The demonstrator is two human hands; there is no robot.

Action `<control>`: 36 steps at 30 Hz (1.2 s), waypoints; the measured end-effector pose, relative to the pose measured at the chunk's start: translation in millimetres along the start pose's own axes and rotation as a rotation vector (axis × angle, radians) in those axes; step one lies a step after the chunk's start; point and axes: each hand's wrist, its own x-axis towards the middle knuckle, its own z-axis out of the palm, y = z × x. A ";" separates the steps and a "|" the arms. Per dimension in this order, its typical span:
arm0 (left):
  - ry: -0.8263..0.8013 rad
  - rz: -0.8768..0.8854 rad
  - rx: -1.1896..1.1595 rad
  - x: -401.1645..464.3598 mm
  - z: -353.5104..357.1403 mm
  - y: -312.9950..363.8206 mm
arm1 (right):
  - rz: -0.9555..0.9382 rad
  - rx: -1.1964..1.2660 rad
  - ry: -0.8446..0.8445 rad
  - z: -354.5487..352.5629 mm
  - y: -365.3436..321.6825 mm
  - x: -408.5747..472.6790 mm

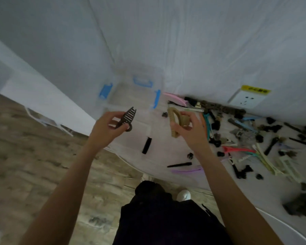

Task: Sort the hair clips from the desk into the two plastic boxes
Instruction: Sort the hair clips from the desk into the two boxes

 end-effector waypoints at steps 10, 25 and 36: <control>0.003 -0.062 -0.189 32.6 -28.1 -19.3 | -0.064 -0.240 0.126 83.2 -21.5 24.9; -0.406 -0.069 0.295 137.2 27.0 -3.9 | -0.008 -0.515 0.331 114.4 -49.0 91.8; 0.120 0.176 0.059 107.2 -24.6 -26.0 | -0.075 -0.697 0.115 165.2 -53.1 112.5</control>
